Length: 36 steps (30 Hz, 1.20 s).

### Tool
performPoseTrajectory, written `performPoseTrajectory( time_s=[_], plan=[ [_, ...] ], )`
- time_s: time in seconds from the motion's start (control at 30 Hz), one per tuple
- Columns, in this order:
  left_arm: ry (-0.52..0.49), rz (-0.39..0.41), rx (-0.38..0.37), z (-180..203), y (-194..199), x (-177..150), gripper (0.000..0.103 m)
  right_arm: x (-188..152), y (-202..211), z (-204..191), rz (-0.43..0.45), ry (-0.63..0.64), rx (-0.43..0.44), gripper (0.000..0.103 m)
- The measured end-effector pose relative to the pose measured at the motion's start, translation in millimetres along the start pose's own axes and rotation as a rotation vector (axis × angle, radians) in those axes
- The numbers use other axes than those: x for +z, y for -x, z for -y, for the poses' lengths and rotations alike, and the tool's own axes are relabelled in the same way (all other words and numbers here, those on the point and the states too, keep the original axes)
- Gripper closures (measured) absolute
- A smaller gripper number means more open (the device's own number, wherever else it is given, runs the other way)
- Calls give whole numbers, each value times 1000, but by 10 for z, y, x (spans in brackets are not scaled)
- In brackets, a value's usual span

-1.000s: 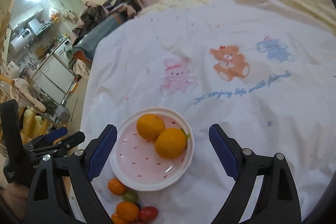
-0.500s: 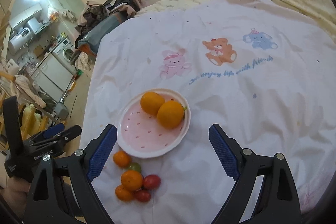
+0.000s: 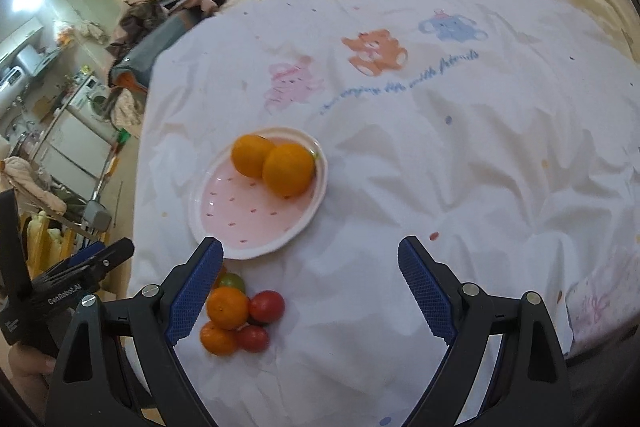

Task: Organize fruits
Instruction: 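Withdraw both open grippers from the plate back toward the fruit pile, then grasp the small tangerine in the pile with the left gripper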

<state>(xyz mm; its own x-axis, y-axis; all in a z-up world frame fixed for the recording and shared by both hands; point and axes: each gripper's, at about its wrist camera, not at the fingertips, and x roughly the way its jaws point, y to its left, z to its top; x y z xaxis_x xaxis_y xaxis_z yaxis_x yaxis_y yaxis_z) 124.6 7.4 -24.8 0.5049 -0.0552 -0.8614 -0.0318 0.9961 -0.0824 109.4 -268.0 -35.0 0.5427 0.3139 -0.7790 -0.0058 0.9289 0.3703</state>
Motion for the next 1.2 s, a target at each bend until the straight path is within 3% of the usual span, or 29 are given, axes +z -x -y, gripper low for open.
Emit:
performPoseTrajectory(
  time_s=[0.13, 0.27, 0.37, 0.47, 0.53, 0.63, 0.77, 0.9, 1.03, 1.2],
  plan=[
    [63, -61, -4, -113, -122, -38, 18, -17, -83, 19, -22, -7, -8, 11],
    [38, -138, -20, -55, -257, -133, 18, -19, -143, 38, -35, -13, -21, 11],
    [-47, -231, -93, 166, -368, -281, 18, -5, -185, 76, -49, -34, -23, 11],
    [-222, -334, -118, 482, -480, -505, 18, 0, -217, 120, -66, -60, -20, 11],
    [-308, -366, -127, 640, -514, -618, 18, -7, -243, 149, -81, -74, -28, 11],
    [-330, -379, -126, 720, -571, -675, 19, -18, -282, 188, -103, -99, -15, 11],
    [-327, -408, -142, 759, -643, -702, 37, -21, -326, 192, -116, -102, -16, 11],
    [-351, -420, -106, 773, -731, -704, 51, -22, -337, 185, -122, -100, -16, 11],
    [-344, -437, -141, 804, -761, -698, 63, -29, -347, 170, -130, -85, -34, 11],
    [-380, -422, -148, 861, -665, -730, 64, -46, -362, 178, -143, -84, -38, 11]
  ],
)
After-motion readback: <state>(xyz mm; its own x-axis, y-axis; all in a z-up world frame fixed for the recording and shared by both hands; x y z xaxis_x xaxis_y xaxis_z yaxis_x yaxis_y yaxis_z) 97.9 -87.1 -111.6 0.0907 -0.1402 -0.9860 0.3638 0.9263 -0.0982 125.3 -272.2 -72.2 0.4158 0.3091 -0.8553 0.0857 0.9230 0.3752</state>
